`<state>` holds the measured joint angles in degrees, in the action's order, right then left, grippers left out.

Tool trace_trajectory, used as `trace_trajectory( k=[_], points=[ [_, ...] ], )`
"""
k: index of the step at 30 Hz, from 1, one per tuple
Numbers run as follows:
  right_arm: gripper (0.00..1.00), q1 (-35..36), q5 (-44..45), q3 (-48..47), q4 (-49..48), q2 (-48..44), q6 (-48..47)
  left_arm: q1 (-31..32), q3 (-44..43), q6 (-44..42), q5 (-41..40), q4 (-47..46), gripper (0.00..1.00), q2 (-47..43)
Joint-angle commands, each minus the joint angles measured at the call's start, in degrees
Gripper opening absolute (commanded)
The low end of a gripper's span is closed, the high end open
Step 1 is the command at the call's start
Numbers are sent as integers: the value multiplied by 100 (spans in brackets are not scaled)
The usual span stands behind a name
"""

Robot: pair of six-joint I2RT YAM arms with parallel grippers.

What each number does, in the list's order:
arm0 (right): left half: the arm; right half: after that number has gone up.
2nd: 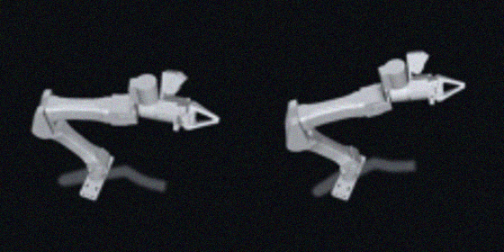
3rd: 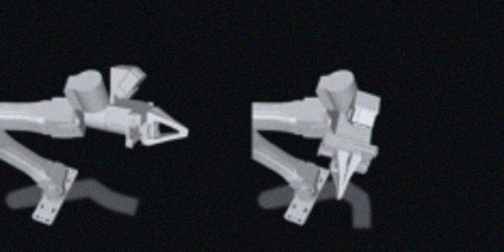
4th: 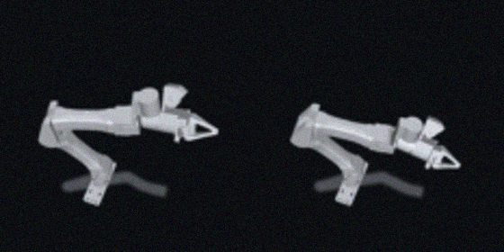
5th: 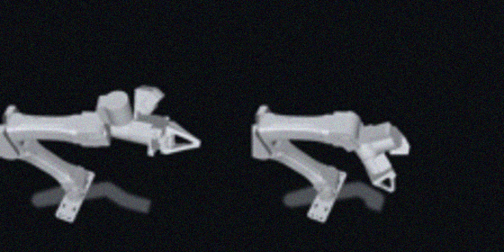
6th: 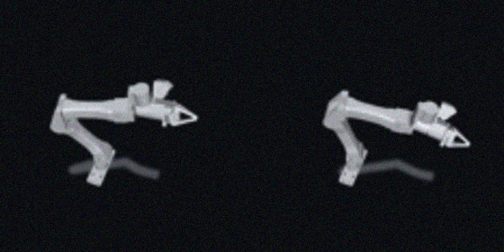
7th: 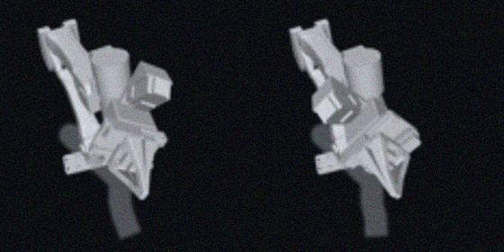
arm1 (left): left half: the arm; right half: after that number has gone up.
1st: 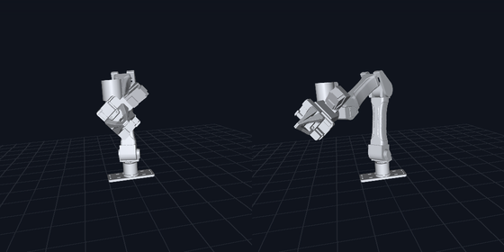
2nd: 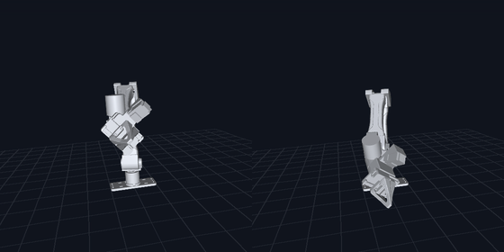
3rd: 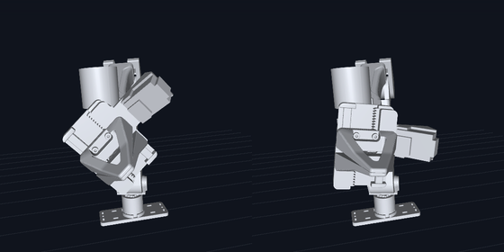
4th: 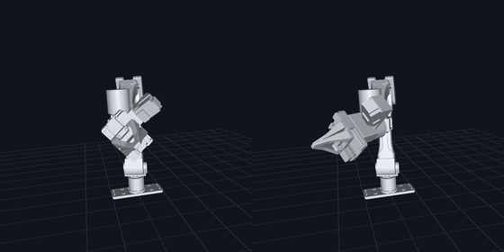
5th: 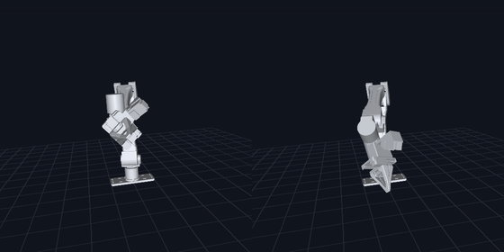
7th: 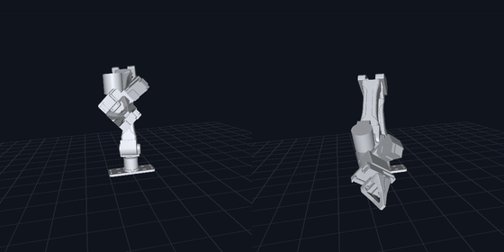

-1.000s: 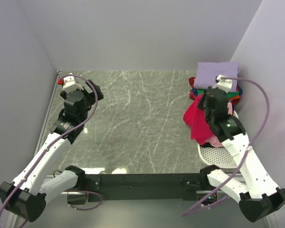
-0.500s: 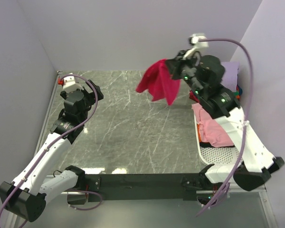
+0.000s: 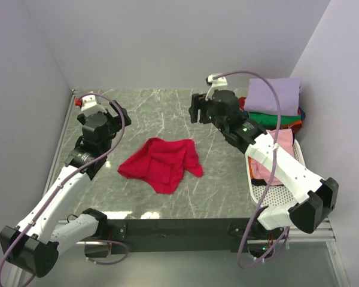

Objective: Fold and stack the t-shirts
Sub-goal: Move the tshirt to the center of the board, then flatten the tshirt out

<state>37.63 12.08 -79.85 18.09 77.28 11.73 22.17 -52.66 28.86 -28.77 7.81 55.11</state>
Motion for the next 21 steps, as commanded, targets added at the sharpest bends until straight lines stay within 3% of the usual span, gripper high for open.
trace_trajectory(
  k=[1, 10, 13, 21],
  points=[
    [75, -1, 464, 260, -297, -46, 128, 15, 46, -162, 73, -263, 99, 131],
    [73, 350, -1143, 857, -824, 709, 584, 15, -86, -250, 469, -210, 99, 667],
    [73, 630, -1312, 1024, -930, 991, 699, 15, 10, -144, 715, -236, 98, 764],
    [73, 729, -489, 1341, -518, 1483, 1060, 111, 801, 154, 1708, -631, 93, 712]
  ],
)
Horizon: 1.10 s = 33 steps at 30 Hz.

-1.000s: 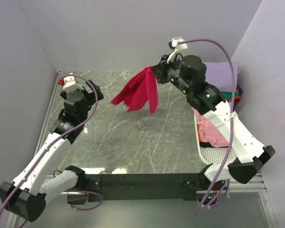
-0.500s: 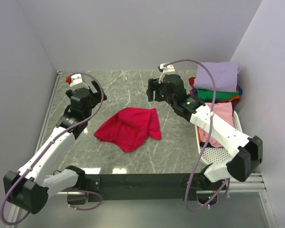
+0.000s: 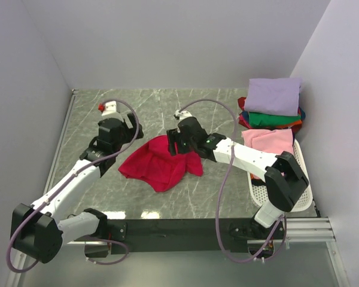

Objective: Fold and stack the t-shirts
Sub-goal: Flatten the tshirt out

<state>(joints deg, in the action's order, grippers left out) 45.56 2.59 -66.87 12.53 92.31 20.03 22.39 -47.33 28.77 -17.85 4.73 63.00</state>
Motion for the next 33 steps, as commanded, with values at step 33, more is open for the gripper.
trace_trajectory(
  k=[33],
  points=[
    [76, -2086, 14, 1879, -656, -1585, 686, 2647, -1497, -337, 361, -693, 93, 3323]
  ],
)
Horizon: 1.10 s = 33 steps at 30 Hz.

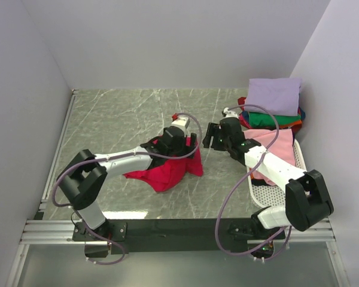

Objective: Fold and stack the t-shirts
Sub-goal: Flatten the tshirt out

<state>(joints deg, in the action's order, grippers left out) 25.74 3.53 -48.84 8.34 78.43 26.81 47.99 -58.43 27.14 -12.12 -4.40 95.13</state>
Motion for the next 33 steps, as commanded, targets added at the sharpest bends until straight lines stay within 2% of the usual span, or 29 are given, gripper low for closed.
trace_trajectory(
  k=[1, 5, 6, 11, 12, 13, 14, 18, 19, 22, 28, 33],
  points=[
    [76, -113, -89, 111, -245, -206, 0, 132, -466, -173, -281, 299, 93, 250],
    [76, -209, -151, 199, -306, -354, 0, 299, -818, -191, -1237, 932, 87, 611],
    [76, -218, -160, 208, -306, -372, -9, 325, -845, -174, -1327, 1020, 77, 647],
    [76, -288, -177, 226, -298, -443, -26, 325, -784, -191, -977, 898, 55, 682],
    [76, -280, -186, 226, -306, -452, -26, 317, -775, -182, -959, 897, 39, 665],
    [76, -288, -203, 234, -315, -469, -35, 317, -783, -113, -1046, 958, 16, 595],
    [76, -297, -238, 235, -333, -461, -70, 325, -810, -60, -1195, 1055, 0, 551],
    [75, -79, -457, 191, -394, -408, -237, 325, -784, -51, -2012, 1459, 0, -98],
    [75, 27, -441, 121, -394, -338, -281, 317, -749, -16, -2396, 1634, 0, -500],
    [75, 493, -441, -20, -429, -145, -334, 238, -512, 72, -2821, 1907, 0, -1344],
    [75, 1126, -827, -283, -825, 443, -290, -368, -186, 537, -3270, 2865, 0, -2532],
    [75, 1302, -871, -714, -825, 910, -229, -738, 34, 810, -3586, 3208, 0, -2921]
  ],
)
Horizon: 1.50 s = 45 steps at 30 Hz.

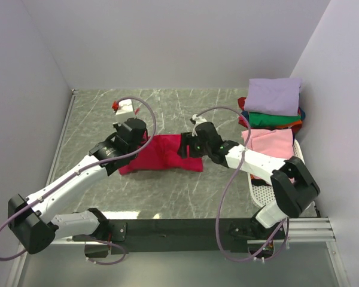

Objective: Fold and stack the t-shirts
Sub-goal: Flatten the tshirt out

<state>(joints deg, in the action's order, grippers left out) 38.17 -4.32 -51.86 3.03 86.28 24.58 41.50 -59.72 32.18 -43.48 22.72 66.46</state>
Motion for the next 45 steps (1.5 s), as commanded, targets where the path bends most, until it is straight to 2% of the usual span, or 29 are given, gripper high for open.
trace_trajectory(
  k=[1, 8, 12, 18, 22, 31, 32, 35, 36, 38, 40, 41, 45],
  points=[
    [75, 67, -69, -465, -294, 248, 12, -106, 172, 463, -563, 679, 0, -63],
    [75, 155, -166, -756, -294, 627, -111, -159, 128, 631, -872, 901, 0, 16],
    [74, 269, -577, -878, -548, 828, -59, -186, 110, 657, -890, 927, 0, 43],
    [73, 786, -728, -1379, -452, 1206, -76, -203, 145, 675, -829, 901, 0, 8],
    [71, 1033, -606, -1625, -347, 1496, 38, -221, 154, 658, -741, 866, 0, -19],
    [63, 1262, 97, -2241, 636, 2314, 73, -256, 216, 578, -617, 698, 0, -107],
    [61, 1271, 167, -2276, 681, 2358, 82, -265, 207, 578, -617, 707, 0, -107],
    [37, 1280, 204, -2294, 629, 2437, 47, -291, 259, 570, -635, 611, 1, -177],
    [21, 1272, 134, -2329, 629, 2437, 30, -317, 286, 535, -635, 567, 0, -212],
    [0, 1280, 281, -2355, 708, 2350, -32, -466, 268, 482, -626, 462, 0, -212],
    [0, 1219, 684, -2408, 961, 2043, -215, -685, 190, 420, -635, 426, 0, -186],
    [0, 1141, 808, -2486, 1076, 1894, -277, -991, 50, 394, -565, 331, 0, -186],
    [0, 535, 1503, -2435, 1455, 535, -594, -1565, -539, -18, -151, -109, 0, -378]
  ],
)
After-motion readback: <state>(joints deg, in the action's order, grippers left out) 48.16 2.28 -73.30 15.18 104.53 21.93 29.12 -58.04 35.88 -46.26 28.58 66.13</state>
